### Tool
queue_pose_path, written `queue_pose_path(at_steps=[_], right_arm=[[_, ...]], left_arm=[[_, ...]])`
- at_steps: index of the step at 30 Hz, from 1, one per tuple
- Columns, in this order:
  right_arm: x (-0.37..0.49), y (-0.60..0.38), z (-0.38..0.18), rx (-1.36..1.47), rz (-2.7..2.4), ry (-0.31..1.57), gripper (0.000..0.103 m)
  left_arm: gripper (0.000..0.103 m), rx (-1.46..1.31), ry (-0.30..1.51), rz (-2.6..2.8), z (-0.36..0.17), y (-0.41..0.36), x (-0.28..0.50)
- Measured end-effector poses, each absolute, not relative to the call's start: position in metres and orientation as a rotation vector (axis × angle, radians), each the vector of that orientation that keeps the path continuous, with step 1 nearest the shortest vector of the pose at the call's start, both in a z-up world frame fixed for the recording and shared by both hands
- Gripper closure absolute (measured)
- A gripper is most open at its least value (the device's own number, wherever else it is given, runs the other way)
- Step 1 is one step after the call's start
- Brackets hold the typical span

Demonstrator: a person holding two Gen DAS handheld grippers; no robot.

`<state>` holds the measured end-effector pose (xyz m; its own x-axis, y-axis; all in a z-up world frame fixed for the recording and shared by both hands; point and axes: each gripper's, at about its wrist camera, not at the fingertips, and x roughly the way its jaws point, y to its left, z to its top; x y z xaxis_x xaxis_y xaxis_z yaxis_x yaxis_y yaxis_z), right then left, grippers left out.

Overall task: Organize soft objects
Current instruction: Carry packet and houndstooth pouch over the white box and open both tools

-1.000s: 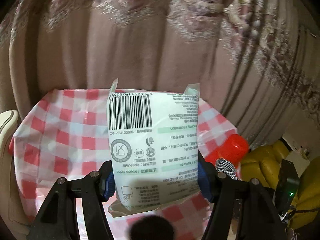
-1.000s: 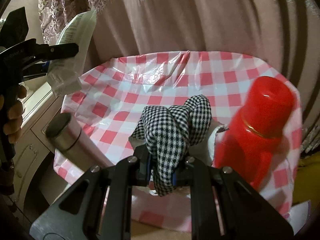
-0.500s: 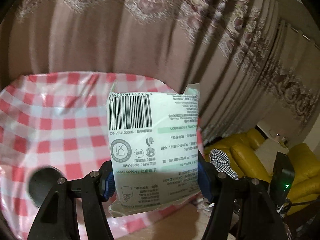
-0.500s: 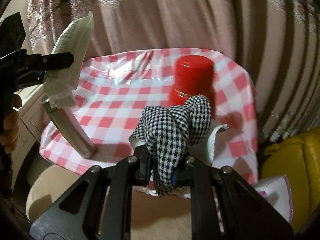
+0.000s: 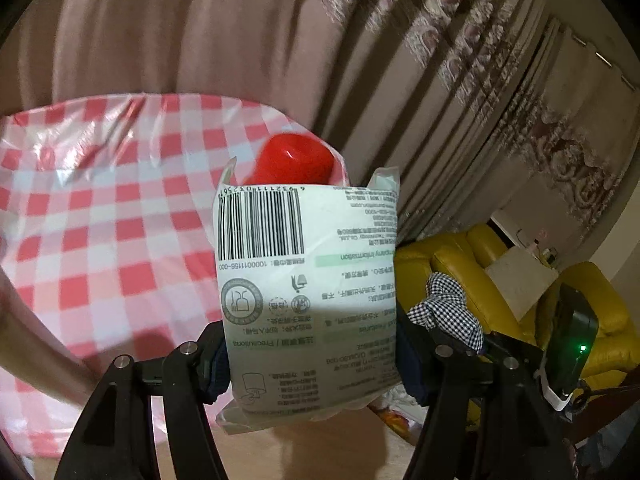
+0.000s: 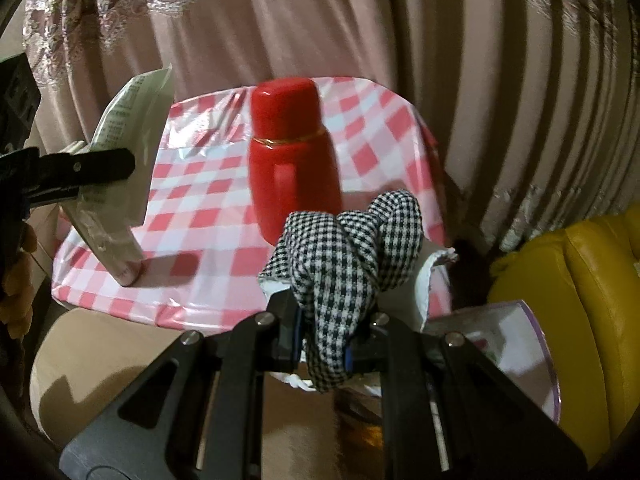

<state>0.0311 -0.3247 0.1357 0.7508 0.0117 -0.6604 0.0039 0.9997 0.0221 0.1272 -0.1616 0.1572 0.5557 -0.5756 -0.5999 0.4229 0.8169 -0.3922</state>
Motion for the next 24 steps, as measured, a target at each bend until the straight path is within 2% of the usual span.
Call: queue_pose_path(at_steps=[15,18,21,22,24], right_arm=[[-0.010,-0.421,0.107,0.064,-0.249,0.791,0.085],[-0.017,-0.440,0.109,0.075,-0.300,0.789,0.082],[-0.022,-0.456,0.110,0.094,-0.346,0.790,0.076],[-0.024,-0.460,0.111,0.097,-0.358,0.790,0.074],[-0.026,-0.466,0.112,0.100,-0.377,0.788,0.061]], left_arm=[[0.035,-0.185,0.983,-0.726,0.078,-0.298,0.104],[0.031,-0.186,1.026,-0.763,0.067,-0.325,0.103],[0.016,-0.185,1.035,-0.768,0.061,-0.343,0.103],[0.015,-0.186,1.040,-0.761,0.059,-0.346,0.104],[0.015,-0.183,1.068,-0.755,0.054,-0.348,0.106]])
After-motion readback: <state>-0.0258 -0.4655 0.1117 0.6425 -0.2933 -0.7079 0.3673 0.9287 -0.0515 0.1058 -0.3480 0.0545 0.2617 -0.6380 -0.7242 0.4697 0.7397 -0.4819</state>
